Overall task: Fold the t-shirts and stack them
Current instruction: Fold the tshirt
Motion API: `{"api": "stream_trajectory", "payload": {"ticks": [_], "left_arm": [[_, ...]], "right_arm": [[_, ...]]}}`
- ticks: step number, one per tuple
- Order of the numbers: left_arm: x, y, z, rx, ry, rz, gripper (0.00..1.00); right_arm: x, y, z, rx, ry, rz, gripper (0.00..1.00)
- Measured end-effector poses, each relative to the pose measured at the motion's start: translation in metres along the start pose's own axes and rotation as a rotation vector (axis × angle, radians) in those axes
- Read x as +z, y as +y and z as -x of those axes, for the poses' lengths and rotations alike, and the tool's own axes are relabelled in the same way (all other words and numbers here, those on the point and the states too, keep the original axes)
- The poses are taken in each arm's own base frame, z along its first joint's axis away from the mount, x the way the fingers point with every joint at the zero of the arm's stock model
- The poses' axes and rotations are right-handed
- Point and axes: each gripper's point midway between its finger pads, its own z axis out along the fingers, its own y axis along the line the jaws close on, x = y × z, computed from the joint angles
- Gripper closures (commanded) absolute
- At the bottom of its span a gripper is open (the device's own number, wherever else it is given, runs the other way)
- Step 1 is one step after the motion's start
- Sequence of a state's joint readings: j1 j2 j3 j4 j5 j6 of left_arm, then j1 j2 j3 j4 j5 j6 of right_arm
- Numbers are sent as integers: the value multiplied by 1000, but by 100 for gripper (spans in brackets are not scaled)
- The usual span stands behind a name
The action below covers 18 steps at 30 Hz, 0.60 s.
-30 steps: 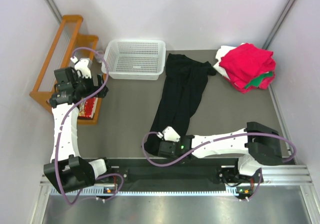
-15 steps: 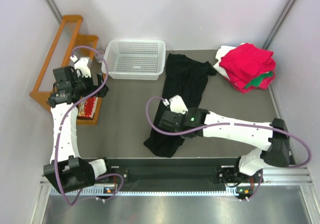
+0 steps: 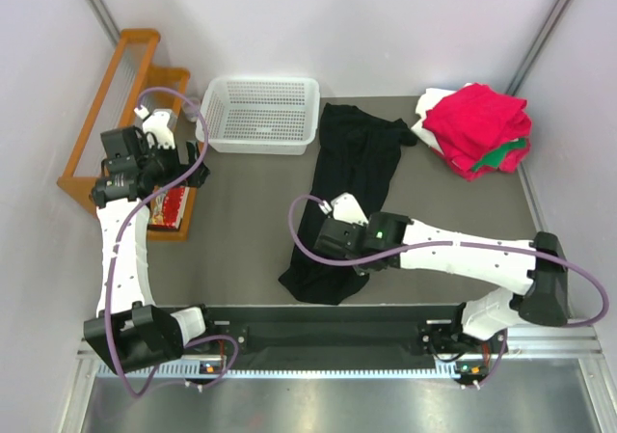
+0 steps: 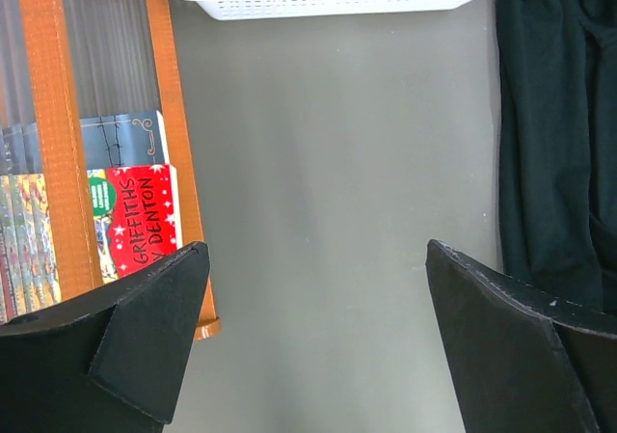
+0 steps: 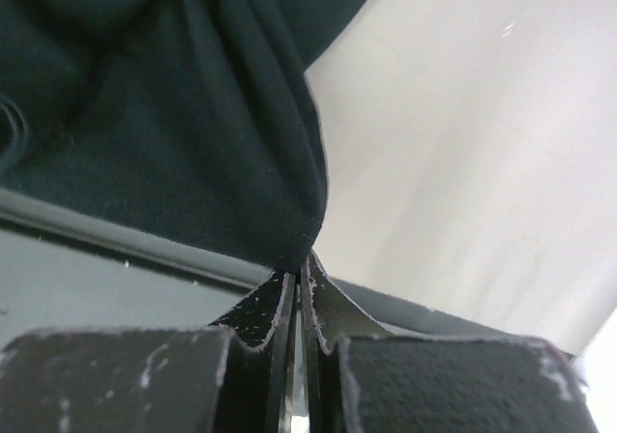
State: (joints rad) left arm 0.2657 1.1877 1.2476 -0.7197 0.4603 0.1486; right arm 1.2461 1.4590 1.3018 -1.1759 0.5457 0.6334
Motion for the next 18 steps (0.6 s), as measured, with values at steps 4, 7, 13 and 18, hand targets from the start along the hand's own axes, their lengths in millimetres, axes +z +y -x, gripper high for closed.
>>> {"api": "stream_trajectory", "payload": {"ticks": [4, 7, 13, 18], "left_arm": [[-1, -1, 2, 1, -1, -2, 1], [-3, -3, 9, 7, -15, -12, 1], [-4, -4, 16, 12, -27, -19, 1], [-4, -3, 16, 9, -22, -20, 1]], "right_arm": [[-1, 3, -31, 0, 66, 56, 100], [-3, 17, -72, -55, 152, 119, 99], [-14, 41, -100, -128, 238, 216, 98], [-27, 80, -53, -161, 180, 288, 95]]}}
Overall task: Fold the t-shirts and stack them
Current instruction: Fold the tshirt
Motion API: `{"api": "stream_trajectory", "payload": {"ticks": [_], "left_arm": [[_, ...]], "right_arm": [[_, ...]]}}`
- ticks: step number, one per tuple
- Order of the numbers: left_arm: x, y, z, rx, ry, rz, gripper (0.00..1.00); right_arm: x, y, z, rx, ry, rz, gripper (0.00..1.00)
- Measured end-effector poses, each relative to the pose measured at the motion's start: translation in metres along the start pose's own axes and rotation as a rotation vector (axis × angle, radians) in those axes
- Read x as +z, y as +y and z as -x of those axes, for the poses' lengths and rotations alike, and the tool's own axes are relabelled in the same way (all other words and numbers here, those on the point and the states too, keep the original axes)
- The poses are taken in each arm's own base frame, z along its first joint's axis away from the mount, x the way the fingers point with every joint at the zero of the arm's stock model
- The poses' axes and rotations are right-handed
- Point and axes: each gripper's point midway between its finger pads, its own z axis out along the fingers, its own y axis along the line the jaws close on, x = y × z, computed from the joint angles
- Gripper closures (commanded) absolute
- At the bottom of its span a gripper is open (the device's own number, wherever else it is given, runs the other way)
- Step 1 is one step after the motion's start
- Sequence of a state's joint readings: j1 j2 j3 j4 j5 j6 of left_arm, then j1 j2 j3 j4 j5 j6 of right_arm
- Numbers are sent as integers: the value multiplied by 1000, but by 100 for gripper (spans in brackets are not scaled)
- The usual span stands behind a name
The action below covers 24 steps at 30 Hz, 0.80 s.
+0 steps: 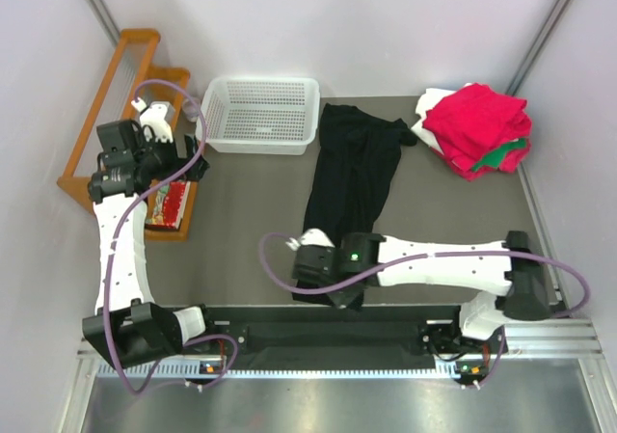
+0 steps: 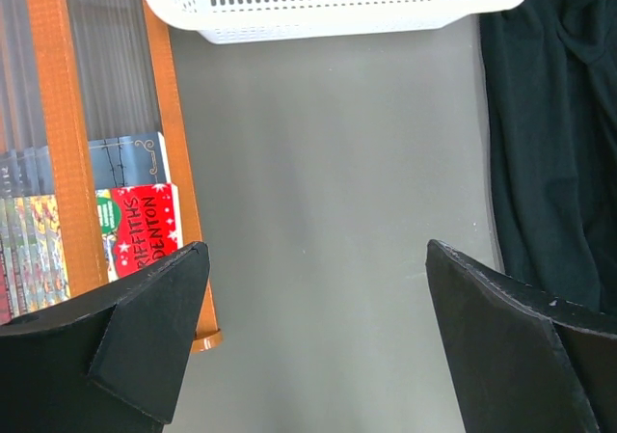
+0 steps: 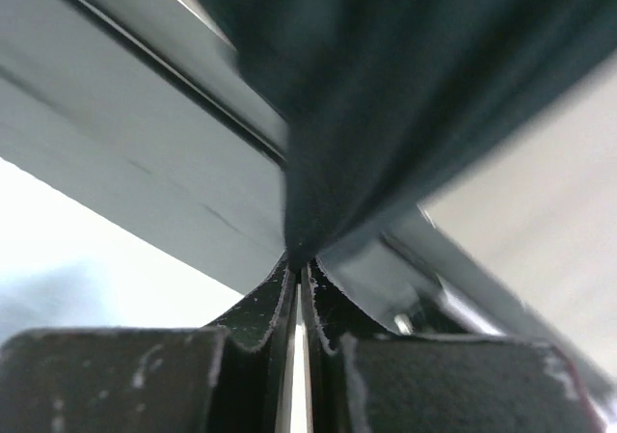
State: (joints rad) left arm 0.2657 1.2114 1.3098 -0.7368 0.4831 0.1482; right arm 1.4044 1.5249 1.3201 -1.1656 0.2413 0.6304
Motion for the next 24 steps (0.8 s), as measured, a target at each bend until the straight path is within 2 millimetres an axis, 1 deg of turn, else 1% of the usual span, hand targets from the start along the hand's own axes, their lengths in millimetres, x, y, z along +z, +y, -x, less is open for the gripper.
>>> {"api": "stream_trajectory", "payload": {"ticks": [2, 3, 4, 5, 7, 8, 9, 10, 11, 13, 14, 17, 19, 22, 24], "left_arm": [[0, 0, 2, 1, 0, 1, 1], [-1, 0, 4, 1, -2, 1, 1], [-2, 0, 5, 3, -5, 2, 1], [-2, 0, 7, 5, -8, 2, 1], [-4, -1, 9, 8, -11, 2, 1], [-5, -1, 11, 11, -13, 3, 1], [-6, -1, 11, 14, -14, 4, 1], [-6, 0, 11, 16, -13, 5, 1], [-6, 0, 11, 19, -11, 7, 1], [-6, 1, 10, 24, -7, 12, 1], [-6, 2, 10, 28, -6, 15, 1], [-6, 2, 10, 32, -6, 19, 1], [-6, 3, 10, 32, -6, 21, 1], [-6, 3, 9, 31, -6, 20, 1], [-6, 2, 9, 31, -6, 18, 1]], "right_arm": [[2, 20, 26, -30, -36, 39, 95], [6, 29, 35, -47, -44, 52, 95], [14, 38, 44, -72, -45, 62, 95], [19, 43, 47, -83, -42, 65, 91], [36, 52, 50, -116, -12, 63, 90], [48, 58, 50, -133, 8, 63, 86], [63, 63, 47, -151, 37, 60, 80], [75, 65, 43, -164, 66, 53, 72], [83, 66, 39, -170, 89, 44, 59], [94, 65, 31, -181, 127, 33, 50], [95, 63, 30, -181, 137, 32, 42], [89, 60, 35, -163, 121, 43, 31], [76, 54, 44, -138, 87, 57, 30], [48, 40, 66, -88, 6, 79, 29], [20, 30, 84, -51, -78, 94, 27]]}}
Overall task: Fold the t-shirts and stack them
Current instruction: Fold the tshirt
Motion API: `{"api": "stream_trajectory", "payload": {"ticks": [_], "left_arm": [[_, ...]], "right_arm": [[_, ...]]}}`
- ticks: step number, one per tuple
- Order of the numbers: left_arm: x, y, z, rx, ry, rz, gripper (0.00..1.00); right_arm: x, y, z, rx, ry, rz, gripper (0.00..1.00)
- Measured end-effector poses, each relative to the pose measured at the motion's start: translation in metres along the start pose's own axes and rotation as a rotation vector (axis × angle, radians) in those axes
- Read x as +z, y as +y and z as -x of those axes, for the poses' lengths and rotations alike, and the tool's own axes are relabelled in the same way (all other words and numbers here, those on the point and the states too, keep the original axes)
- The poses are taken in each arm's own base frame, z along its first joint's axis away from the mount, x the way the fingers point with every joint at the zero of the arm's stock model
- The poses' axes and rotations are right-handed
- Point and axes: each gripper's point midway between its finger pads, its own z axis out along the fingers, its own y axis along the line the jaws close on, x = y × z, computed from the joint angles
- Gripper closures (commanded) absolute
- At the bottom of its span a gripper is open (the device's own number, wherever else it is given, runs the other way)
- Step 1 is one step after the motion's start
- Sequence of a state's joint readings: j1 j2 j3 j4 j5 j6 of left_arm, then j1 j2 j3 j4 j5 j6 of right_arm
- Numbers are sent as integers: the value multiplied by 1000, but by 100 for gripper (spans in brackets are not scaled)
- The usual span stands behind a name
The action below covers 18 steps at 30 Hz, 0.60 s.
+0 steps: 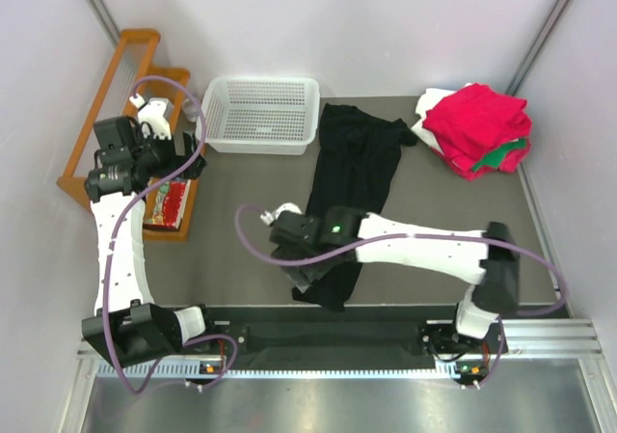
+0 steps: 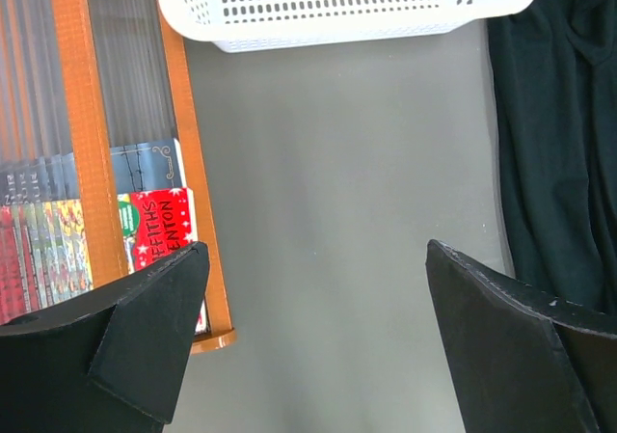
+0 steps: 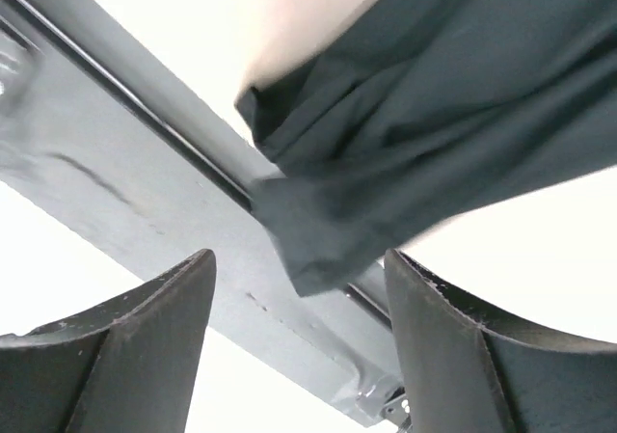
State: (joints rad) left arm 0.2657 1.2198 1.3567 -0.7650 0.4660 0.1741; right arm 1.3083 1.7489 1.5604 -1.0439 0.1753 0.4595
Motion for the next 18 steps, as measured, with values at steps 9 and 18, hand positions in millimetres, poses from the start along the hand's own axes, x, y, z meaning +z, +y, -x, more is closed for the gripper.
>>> {"api": "stream_trajectory", "payload": {"ticks": [9, 18], "left_arm": [[6, -11, -13, -1, 26, -66, 1], [20, -119, -82, 202, 236, -428, 1]], "right_arm": [[-66, -25, -10, 76, -186, 60, 29], [11, -52, -93, 77, 85, -88, 30]]}}
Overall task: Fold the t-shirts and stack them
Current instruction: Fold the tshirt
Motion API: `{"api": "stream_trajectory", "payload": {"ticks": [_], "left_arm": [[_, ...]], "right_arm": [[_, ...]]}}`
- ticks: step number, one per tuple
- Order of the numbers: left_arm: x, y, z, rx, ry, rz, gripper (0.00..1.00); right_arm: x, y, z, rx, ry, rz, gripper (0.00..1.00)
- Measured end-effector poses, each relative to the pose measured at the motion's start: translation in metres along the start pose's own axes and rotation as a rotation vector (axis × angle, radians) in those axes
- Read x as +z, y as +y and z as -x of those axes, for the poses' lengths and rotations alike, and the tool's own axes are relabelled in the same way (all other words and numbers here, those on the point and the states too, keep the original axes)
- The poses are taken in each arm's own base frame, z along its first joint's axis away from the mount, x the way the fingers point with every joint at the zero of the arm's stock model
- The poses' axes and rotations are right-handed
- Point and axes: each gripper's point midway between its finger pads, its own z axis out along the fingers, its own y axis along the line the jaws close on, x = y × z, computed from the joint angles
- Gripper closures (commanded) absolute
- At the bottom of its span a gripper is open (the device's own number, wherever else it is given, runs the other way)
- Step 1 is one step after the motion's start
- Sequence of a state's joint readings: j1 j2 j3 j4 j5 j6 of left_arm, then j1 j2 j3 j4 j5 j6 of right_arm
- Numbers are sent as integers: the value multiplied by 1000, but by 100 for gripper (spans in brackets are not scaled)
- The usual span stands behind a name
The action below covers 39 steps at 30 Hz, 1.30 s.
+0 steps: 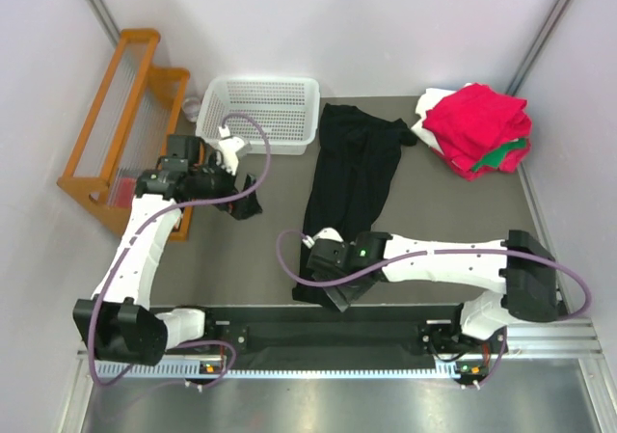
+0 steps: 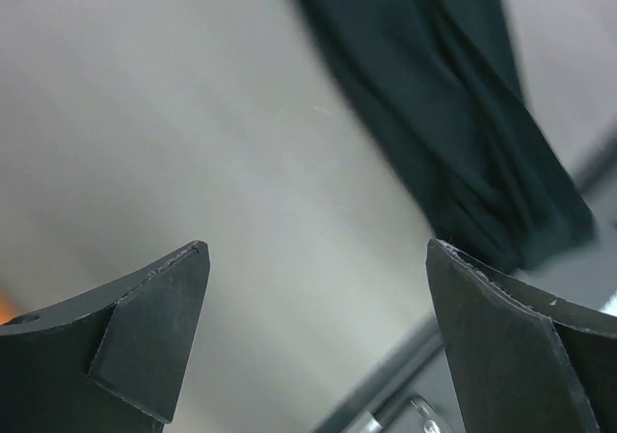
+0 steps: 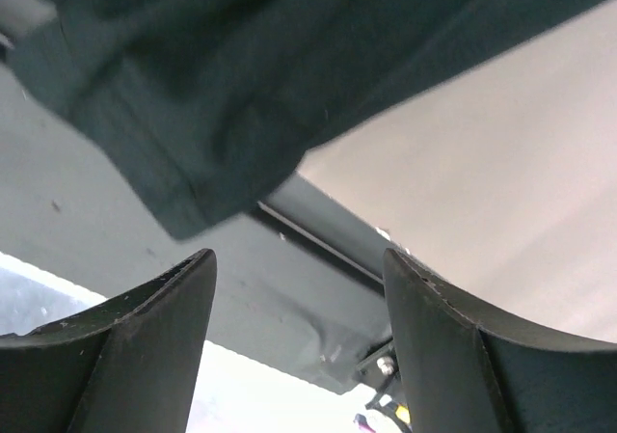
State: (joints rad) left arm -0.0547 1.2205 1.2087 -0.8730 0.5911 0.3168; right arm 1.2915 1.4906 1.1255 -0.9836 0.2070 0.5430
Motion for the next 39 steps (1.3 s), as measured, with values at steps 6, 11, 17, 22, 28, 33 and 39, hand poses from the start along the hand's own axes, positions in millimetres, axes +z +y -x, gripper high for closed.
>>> {"api": "stream_trajectory", "payload": {"ticks": [6, 11, 17, 22, 28, 33, 39], "left_arm": [[17, -34, -27, 14, 73, -141, 1], [25, -42, -37, -62, 63, -179, 1], [36, -62, -35, -88, 49, -265, 2], [52, -83, -54, -102, 160, -353, 1], [41, -56, -45, -228, 128, -322, 1], [6, 6, -10, -322, -56, -206, 1], [-33, 41, -4, -369, -180, -98, 1]], "right_arm": [[12, 9, 12, 36, -27, 34, 30], [27, 15, 3, 48, -20, 61, 30], [26, 30, 2, -6, -41, 85, 30], [27, 43, 8, -75, -47, 85, 31], [30, 75, 38, -188, -87, 72, 30], [42, 87, 43, -267, -79, 65, 25], [54, 79, 37, -303, -46, 43, 23]]}}
